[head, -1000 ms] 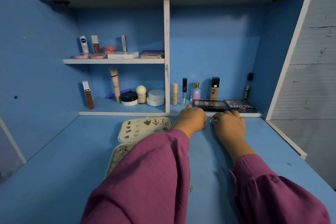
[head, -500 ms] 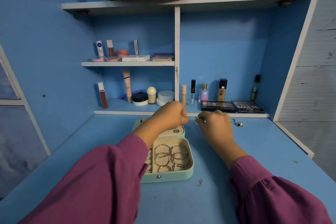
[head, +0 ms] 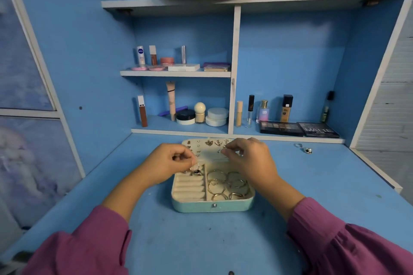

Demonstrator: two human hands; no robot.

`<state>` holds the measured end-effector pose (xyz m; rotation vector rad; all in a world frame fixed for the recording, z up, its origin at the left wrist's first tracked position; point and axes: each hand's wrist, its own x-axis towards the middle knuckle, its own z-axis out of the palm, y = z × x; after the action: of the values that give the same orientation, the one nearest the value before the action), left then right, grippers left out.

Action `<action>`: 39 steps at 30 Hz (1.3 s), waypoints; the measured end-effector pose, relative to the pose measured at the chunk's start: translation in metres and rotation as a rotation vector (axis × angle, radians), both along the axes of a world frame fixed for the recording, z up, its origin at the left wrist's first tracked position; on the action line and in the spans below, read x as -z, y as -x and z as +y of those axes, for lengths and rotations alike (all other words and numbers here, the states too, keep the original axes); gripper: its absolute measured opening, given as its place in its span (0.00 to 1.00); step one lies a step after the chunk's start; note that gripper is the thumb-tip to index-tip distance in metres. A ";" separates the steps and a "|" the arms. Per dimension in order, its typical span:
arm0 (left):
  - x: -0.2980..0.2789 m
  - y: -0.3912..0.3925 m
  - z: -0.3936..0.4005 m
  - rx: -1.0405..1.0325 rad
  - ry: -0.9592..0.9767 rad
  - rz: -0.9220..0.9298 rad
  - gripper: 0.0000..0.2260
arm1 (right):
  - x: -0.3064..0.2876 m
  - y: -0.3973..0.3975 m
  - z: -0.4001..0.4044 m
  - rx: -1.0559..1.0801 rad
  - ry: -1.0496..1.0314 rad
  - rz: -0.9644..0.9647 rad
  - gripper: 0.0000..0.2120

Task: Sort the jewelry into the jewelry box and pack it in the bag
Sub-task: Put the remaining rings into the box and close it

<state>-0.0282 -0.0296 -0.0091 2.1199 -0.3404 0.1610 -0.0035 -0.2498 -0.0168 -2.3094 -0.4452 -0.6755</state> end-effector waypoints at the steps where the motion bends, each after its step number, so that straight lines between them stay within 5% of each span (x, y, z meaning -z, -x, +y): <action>1: 0.001 0.003 0.003 0.014 -0.010 0.009 0.09 | 0.000 0.003 0.003 -0.015 0.003 0.003 0.08; 39: 0.000 0.010 0.012 0.028 -0.230 0.018 0.08 | -0.001 0.016 0.012 -0.110 0.042 0.091 0.08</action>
<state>-0.0384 -0.0172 -0.0095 2.3404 -0.3936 0.0902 -0.0199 -0.2375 -0.0157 -2.3248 -0.5435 -0.5105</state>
